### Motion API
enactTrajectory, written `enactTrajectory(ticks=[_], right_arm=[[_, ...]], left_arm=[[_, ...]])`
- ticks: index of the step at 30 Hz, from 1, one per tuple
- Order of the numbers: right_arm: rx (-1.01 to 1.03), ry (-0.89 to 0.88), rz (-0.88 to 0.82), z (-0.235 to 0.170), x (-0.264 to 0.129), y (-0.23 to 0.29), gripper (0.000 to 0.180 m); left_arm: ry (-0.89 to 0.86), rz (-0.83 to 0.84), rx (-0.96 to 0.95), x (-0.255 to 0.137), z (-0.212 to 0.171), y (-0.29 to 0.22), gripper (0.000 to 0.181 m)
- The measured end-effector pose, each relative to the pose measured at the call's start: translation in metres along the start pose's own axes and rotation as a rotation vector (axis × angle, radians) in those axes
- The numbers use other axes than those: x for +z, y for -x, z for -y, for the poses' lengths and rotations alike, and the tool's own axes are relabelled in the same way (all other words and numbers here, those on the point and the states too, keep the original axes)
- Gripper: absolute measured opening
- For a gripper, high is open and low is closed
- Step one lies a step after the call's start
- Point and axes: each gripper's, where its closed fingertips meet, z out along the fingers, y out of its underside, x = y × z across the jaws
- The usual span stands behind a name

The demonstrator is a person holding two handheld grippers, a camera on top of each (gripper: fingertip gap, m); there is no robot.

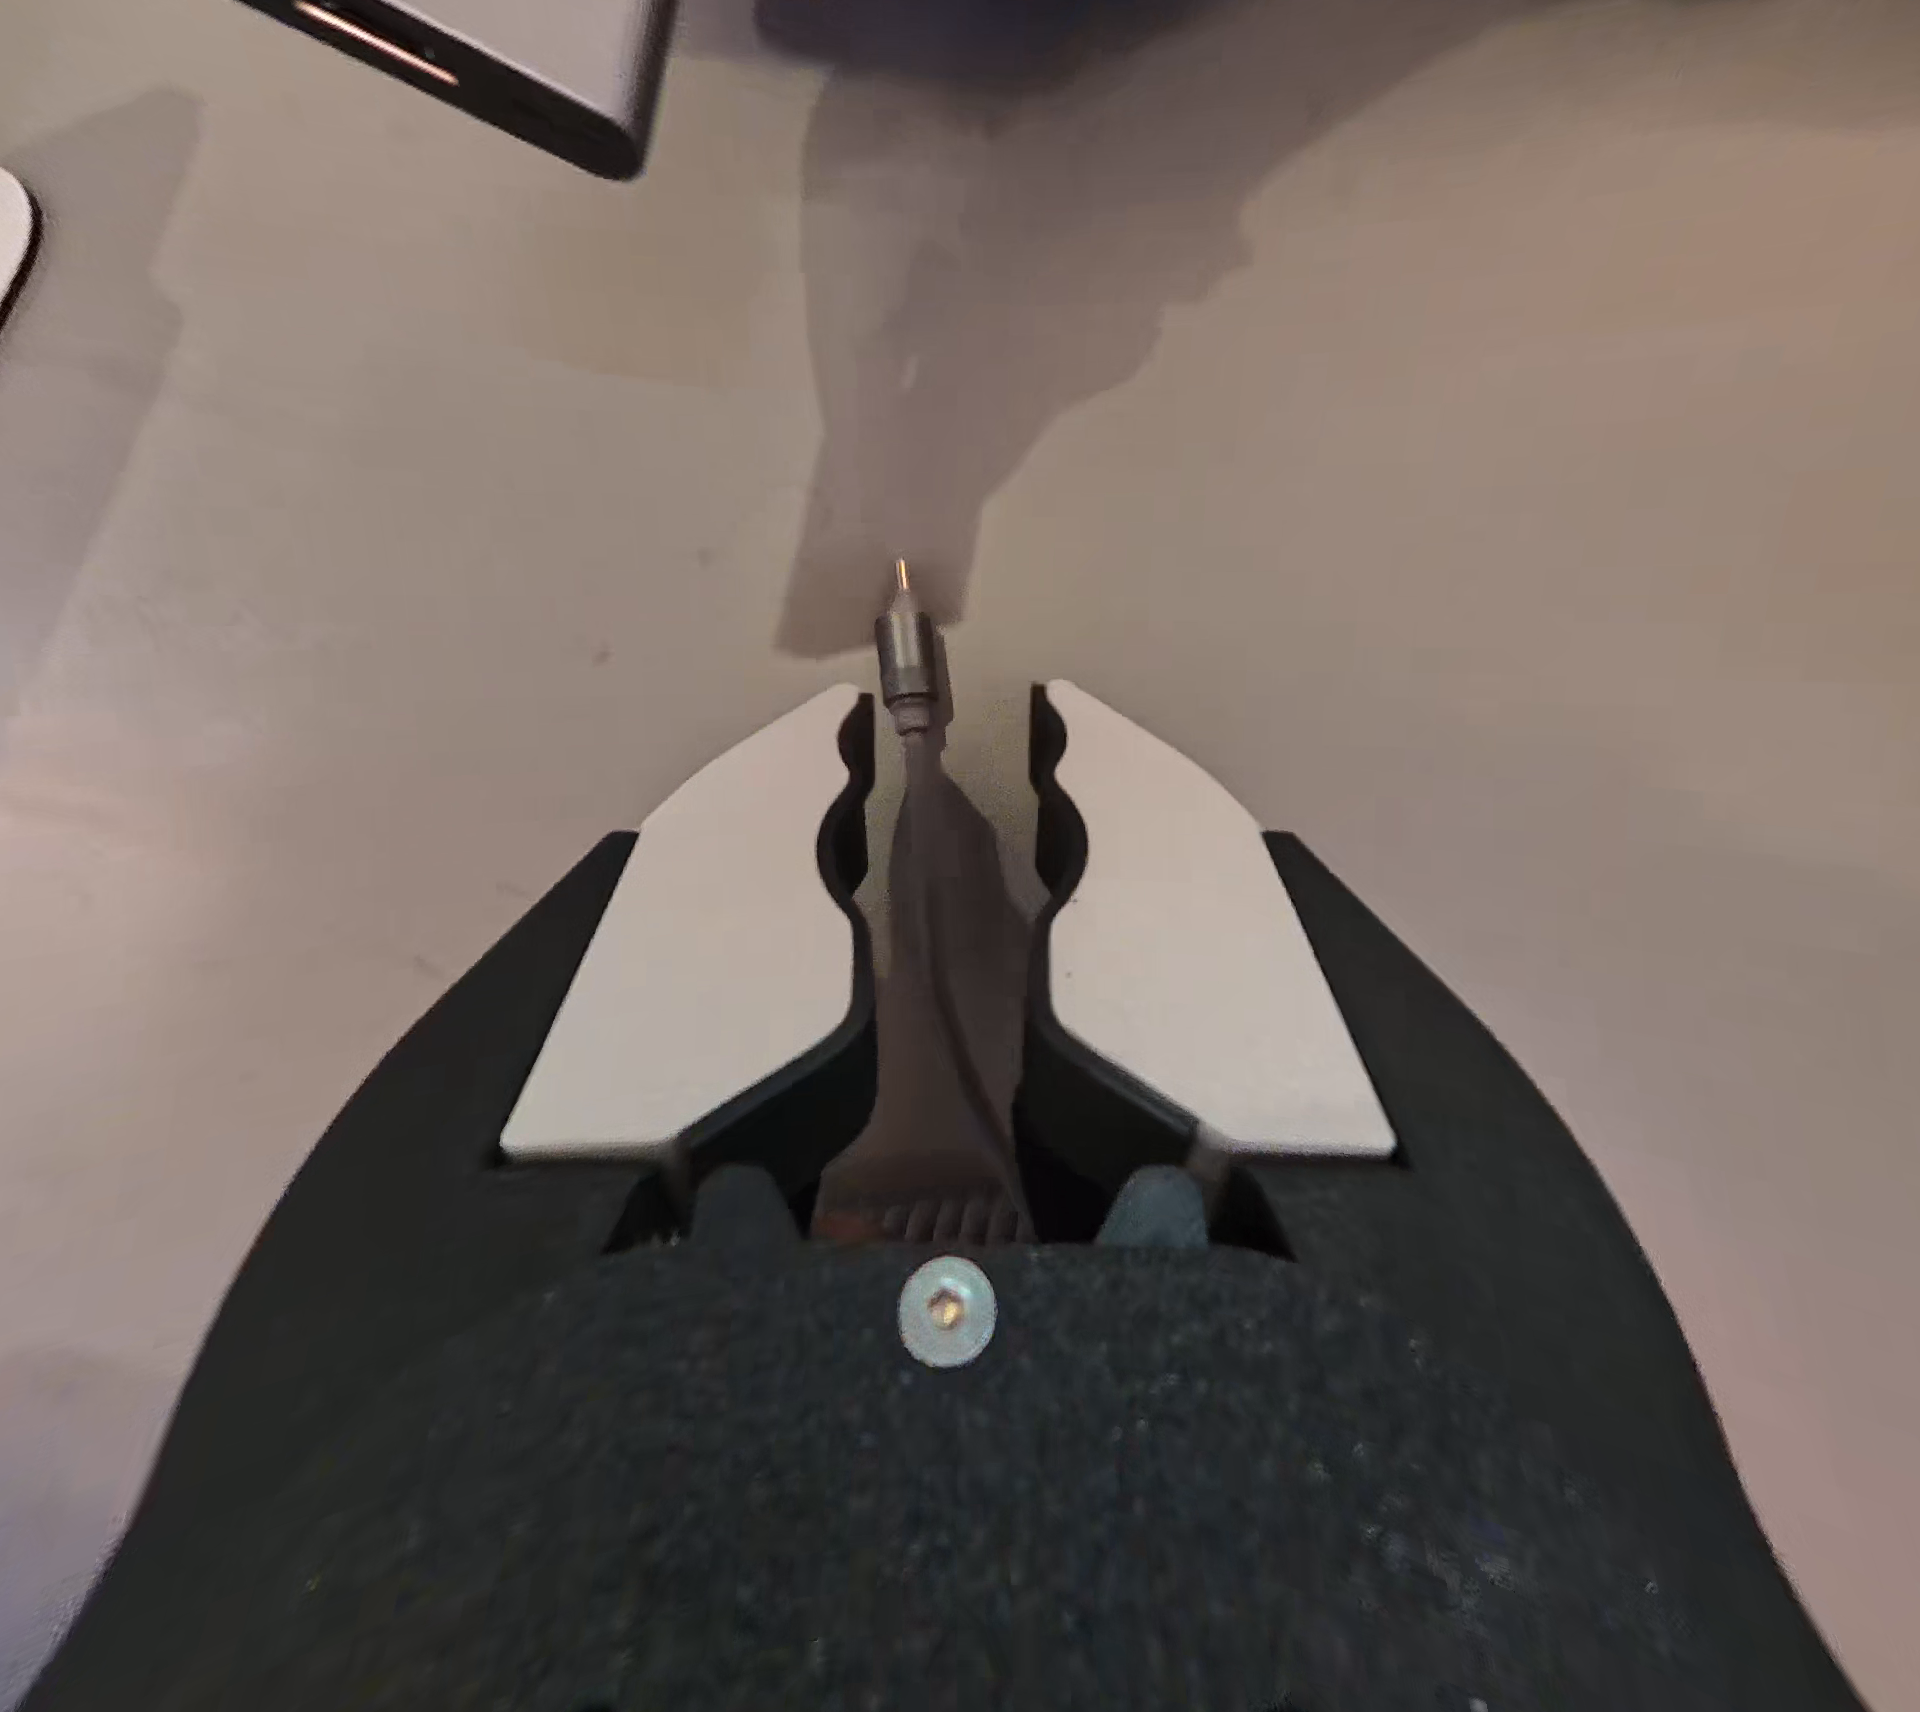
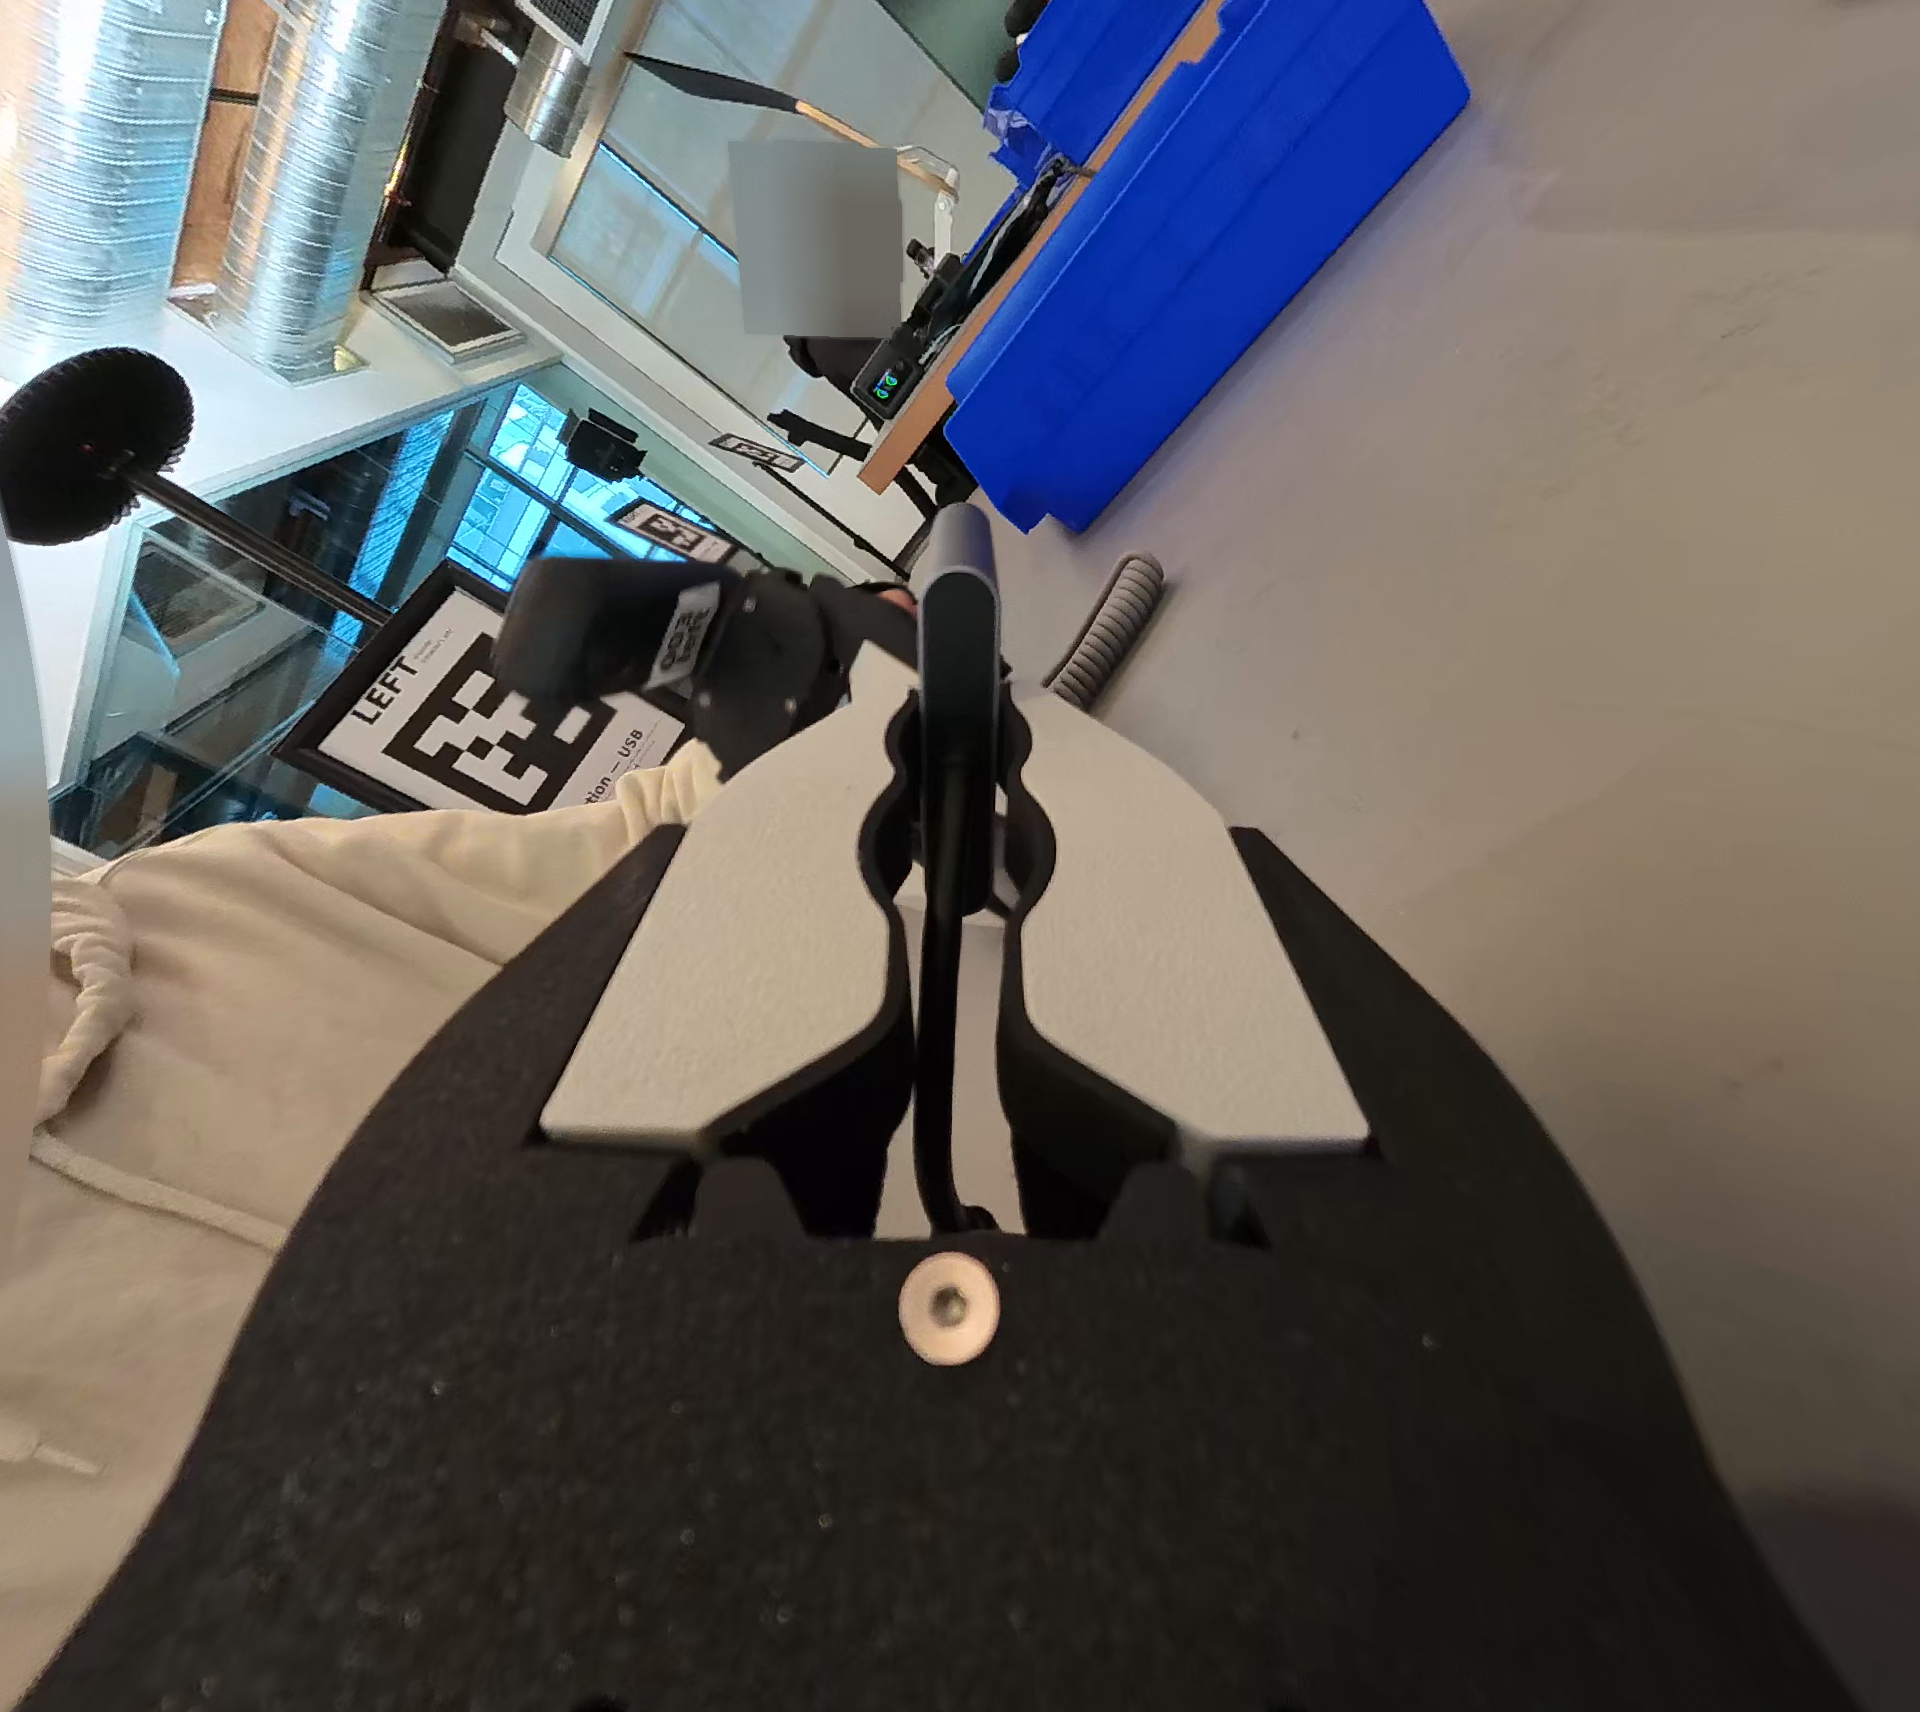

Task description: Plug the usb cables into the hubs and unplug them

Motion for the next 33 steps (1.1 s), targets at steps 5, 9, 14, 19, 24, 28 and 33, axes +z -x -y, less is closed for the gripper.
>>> enactTrajectory(ticks=[5, 9, 14, 19, 24, 28, 33], right_arm=[[-0.005, 0.006, 0.014, -0.001, 0.001, 0.002, 0.012], [-0.008, 0.005, 0.02, 0.0, 0.001, 0.004, 0.012], [-0.006, 0.021, 0.027, -0.004, 0.004, 0.004, 0.012], [-0.006, 0.036, 0.028, -0.007, 0.007, 0.004, 0.012], [-0.011, 0.029, 0.025, -0.006, 0.006, 0.003, 0.012], [-0.014, 0.041, 0.011, -0.008, 0.007, 0.001, 0.012], [0.087, 0.051, 0.073, -0.014, 0.012, 0.002, 0.012]], left_arm=[[0.019, -0.014, -0.101, 0.011, -0.009, 0.013, 0.028], [-0.014, -0.141, -0.248, 0.007, -0.009, 0.008, 0.029], [0.022, -0.152, -0.276, 0.006, -0.021, 0.001, 0.006], [0.034, -0.175, -0.248, 0.006, -0.02, -0.01, 0.004], [0.051, -0.028, -0.023, 0.006, -0.02, -0.011, 0.003], [0.059, 0.21, 0.25, -0.009, -0.013, 0.002, 0.003], [0.173, 0.539, 0.612, -0.042, -0.003, 0.028, 0.004]])
